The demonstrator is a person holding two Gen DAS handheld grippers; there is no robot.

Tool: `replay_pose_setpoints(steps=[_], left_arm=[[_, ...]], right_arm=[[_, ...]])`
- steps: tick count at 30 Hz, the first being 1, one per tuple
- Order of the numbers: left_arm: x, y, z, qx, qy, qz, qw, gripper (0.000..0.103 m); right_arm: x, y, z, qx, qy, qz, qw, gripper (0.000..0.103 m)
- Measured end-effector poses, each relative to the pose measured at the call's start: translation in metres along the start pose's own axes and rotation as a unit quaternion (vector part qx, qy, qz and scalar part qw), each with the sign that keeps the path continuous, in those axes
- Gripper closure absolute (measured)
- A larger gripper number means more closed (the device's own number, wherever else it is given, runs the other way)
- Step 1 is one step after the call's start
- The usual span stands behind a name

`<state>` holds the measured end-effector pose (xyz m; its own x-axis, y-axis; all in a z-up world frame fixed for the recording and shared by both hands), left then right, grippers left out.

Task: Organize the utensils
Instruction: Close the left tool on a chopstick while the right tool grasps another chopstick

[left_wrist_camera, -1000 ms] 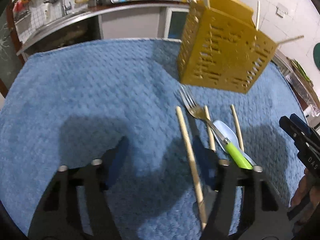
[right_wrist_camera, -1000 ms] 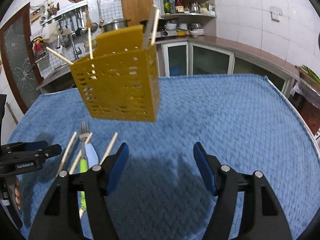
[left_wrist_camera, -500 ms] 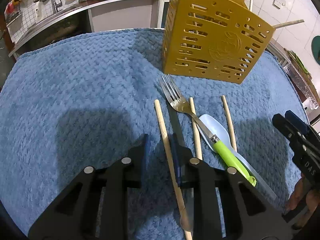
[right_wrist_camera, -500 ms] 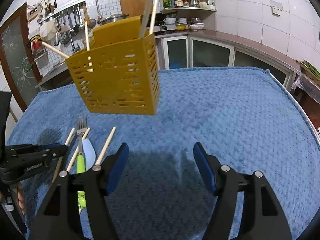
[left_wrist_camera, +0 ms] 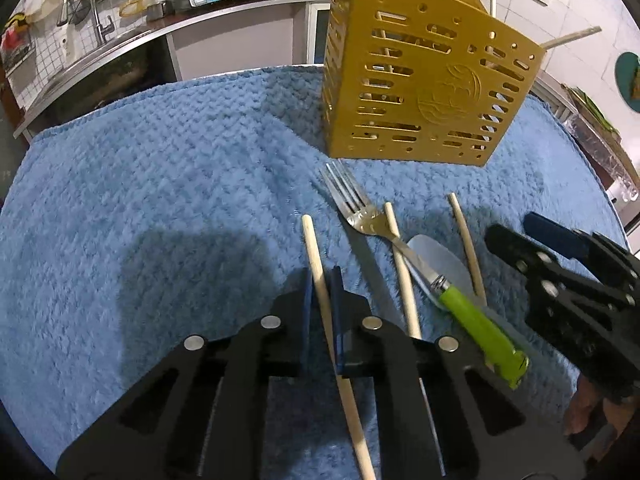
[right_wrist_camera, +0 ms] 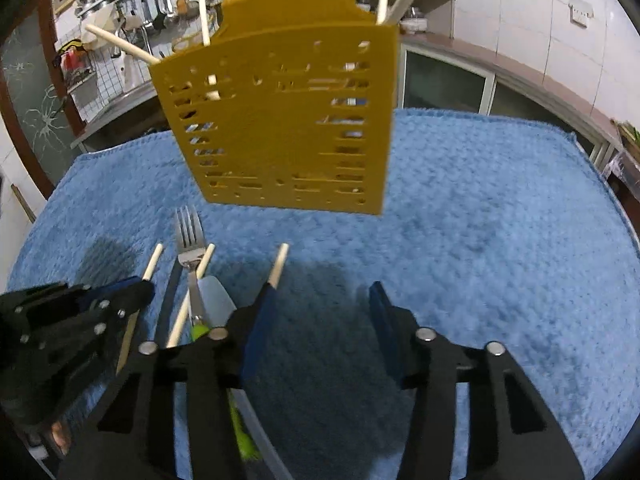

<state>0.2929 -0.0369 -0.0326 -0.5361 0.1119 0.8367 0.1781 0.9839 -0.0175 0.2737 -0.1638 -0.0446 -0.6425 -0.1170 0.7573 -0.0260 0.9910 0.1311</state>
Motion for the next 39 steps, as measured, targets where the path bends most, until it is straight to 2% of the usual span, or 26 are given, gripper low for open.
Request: replay_pose_setpoints(steps=[4,5,12,21,25,30,35,39], left_arm=[[0.008,0.013,0.001,0.007,-0.007,-0.006,0.9999,0.096],[0.009,0.016,0.001,0.008,-0.009,-0.008,0.9999,0.096],[0.005,0.038,-0.003,0.013,-0.008,-0.016,0.9998,0.096],[-0.006,0.04,-0.006,0.015,0.004,-0.006,0.9999,0.096],[-0.007,0.04,-0.006,0.014,0.004,-0.003,0.9999,0.096],[-0.006,0.04,-0.003,0.013,0.002,-0.002,0.9999,0.096],[-0.005,0.04,-0.003,0.013,0.0,-0.003,0.9999,0.096],[-0.005,0.039,-0.002,0.009,-0.001,-0.006,0.9999,0.096]], right_arm=[[-0.008,0.003,-0.002,-0.021,0.017,-0.002,1.0,0.073],[-0.009,0.004,-0.003,-0.025,0.018,-0.002,1.0,0.074],[-0.013,0.01,-0.008,-0.036,0.038,0.015,0.998,0.076],[-0.029,0.031,-0.019,-0.019,0.082,0.053,0.995,0.074],[-0.034,0.035,-0.025,-0.023,0.083,0.056,0.995,0.074],[-0.03,0.019,-0.029,-0.066,0.07,0.024,0.995,0.074],[-0.017,0.028,-0.033,-0.06,0.04,0.002,0.997,0.074],[-0.031,0.039,-0.029,-0.05,0.073,0.004,0.996,0.077]])
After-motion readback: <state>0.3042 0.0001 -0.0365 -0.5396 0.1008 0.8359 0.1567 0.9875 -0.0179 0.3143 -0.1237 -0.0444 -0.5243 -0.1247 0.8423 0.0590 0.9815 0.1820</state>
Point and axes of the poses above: each gripper's, at about its wrist camera, not at the fingertips, and x roughly against the way its jaws point, y to its left, z to its underside, the point moved 2 cm from there along -x, roughly the way its jaws point, and after that the axes turned 3 degrees about -z, right-handed, at the moved point
